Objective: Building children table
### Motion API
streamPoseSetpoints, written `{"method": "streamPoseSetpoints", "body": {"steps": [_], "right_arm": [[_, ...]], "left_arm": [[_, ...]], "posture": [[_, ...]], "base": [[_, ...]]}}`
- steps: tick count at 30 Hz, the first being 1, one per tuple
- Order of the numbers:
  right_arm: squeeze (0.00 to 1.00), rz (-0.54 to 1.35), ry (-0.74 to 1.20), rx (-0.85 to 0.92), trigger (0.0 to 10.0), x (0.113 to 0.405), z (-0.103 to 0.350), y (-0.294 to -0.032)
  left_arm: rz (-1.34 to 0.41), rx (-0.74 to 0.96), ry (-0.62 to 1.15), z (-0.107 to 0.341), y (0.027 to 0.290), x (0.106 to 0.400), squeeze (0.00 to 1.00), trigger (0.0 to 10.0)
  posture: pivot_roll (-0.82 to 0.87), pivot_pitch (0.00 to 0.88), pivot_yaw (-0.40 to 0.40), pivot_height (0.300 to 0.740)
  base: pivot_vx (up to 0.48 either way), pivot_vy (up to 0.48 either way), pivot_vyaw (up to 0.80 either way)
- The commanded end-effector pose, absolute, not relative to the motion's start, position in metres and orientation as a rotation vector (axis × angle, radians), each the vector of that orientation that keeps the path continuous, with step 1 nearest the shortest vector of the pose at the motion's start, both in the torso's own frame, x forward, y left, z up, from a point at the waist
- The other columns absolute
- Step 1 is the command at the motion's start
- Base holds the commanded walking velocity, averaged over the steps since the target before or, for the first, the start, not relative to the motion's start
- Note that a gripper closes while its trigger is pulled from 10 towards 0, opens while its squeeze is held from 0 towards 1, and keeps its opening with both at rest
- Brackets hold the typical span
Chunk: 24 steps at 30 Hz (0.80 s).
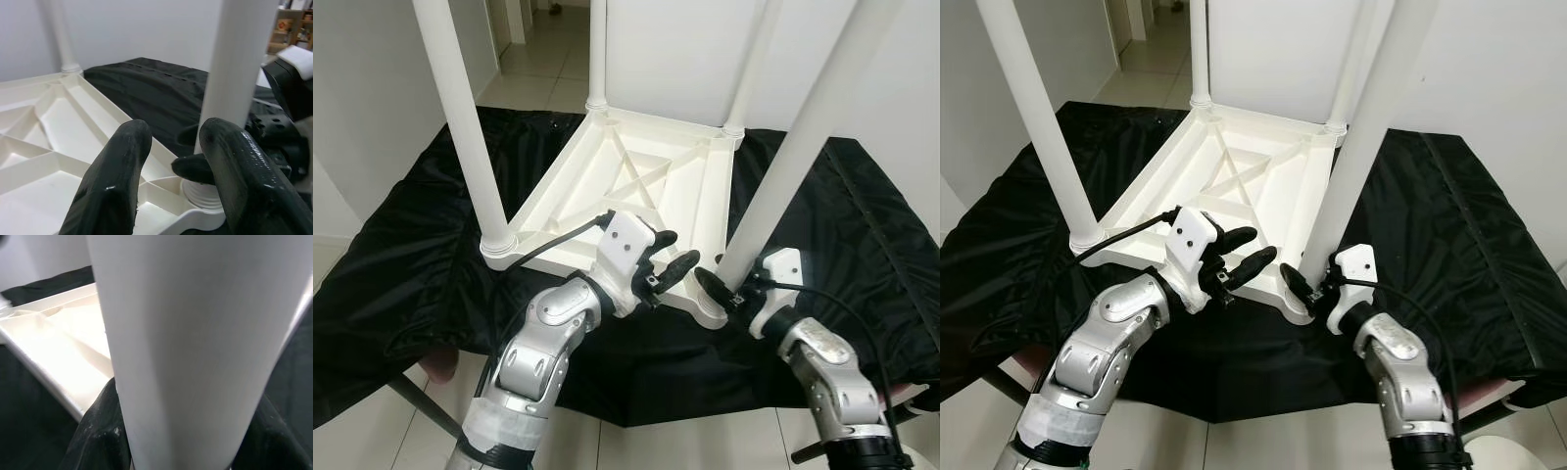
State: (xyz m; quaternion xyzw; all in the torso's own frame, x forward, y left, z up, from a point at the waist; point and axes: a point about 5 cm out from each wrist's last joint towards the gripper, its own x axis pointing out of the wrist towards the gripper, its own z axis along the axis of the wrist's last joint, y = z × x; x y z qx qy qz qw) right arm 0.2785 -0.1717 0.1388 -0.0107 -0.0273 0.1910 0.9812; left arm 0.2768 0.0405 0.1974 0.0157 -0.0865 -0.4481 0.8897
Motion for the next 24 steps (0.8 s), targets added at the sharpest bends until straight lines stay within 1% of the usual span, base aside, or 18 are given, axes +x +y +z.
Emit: {"method": "streamPoseSetpoints", "body": {"steps": [1,4,6,7,8,10,12,14,15,16,18,23,24], "right_arm": [[0.00,0.211,-0.025,0.002,10.0,0.275,0.132,-0.177],[0.00,0.049,-0.024,0.029,10.0,0.272,0.133,-0.176],[0.00,-0.010,-0.022,0.042,10.0,0.270,0.134,-0.176],[0.00,-0.073,-0.023,0.044,10.0,0.268,0.133,-0.173],[0.00,-0.073,-0.023,0.044,10.0,0.268,0.133,-0.173],[0.00,-0.197,-0.021,0.030,10.0,0.262,0.131,-0.169],[0.00,-0.232,-0.019,0.027,10.0,0.260,0.130,-0.168],[0.00,-0.292,0.004,0.080,10.0,0.256,0.129,-0.159],[0.00,-0.292,0.004,0.080,10.0,0.256,0.129,-0.159],[0.00,-0.287,0.011,0.093,10.0,0.255,0.129,-0.150],[0.00,-0.264,0.004,0.087,10.0,0.255,0.131,-0.139],[0.00,-0.238,-0.012,0.078,10.0,0.255,0.135,-0.140],[1.00,-0.216,-0.023,0.090,10.0,0.255,0.136,-0.142]], "left_arm": [[-0.886,0.055,-0.167,0.193,0.046,0.281,0.00,10.0],[-0.885,0.087,-0.170,0.190,0.051,0.284,0.00,10.0],[-0.883,0.094,-0.172,0.190,0.053,0.285,0.00,10.0],[-0.875,0.104,-0.168,0.188,0.055,0.287,0.00,10.0],[-0.875,0.104,-0.168,0.188,0.055,0.287,0.00,10.0],[-0.861,0.116,-0.159,0.186,0.058,0.290,0.00,10.0],[-0.858,0.118,-0.157,0.186,0.059,0.291,0.00,10.0],[-0.861,0.118,-0.166,0.188,0.060,0.290,0.00,10.0],[-0.861,0.118,-0.166,0.188,0.060,0.290,0.00,10.0],[-0.855,0.119,-0.164,0.187,0.061,0.291,0.00,10.0],[-0.843,0.115,-0.160,0.187,0.063,0.291,0.00,10.0],[-0.841,0.107,-0.164,0.186,0.062,0.292,0.00,10.0],[-0.840,0.105,-0.166,0.186,0.061,0.292,0.00,10.0]], "posture": [[-0.02,0.000,-0.019,0.740],[-0.02,0.007,-0.026,0.740],[-0.02,0.007,-0.026,0.740],[-0.01,0.015,-0.015,0.740],[-0.01,0.015,-0.015,0.740],[-0.01,0.017,-0.014,0.740],[-0.01,0.017,-0.014,0.740],[0.00,0.031,-0.018,0.740],[0.00,0.031,-0.018,0.740],[0.00,0.033,-0.011,0.740],[-0.01,0.038,-0.013,0.740],[-0.01,0.037,-0.017,0.740],[-0.01,0.033,-0.023,0.740]], "base": [[0.000,0.000,0.00],[0.000,0.000,0.00],[0.000,0.000,0.00],[0.000,0.000,0.00],[0.000,0.000,0.00],[0.000,0.000,0.00],[0.000,0.000,0.00],[0.000,0.000,0.00],[0.000,0.000,0.00],[0.000,0.000,0.00],[0.000,0.000,0.00],[0.000,0.000,0.00],[0.000,0.000,0.00]]}}
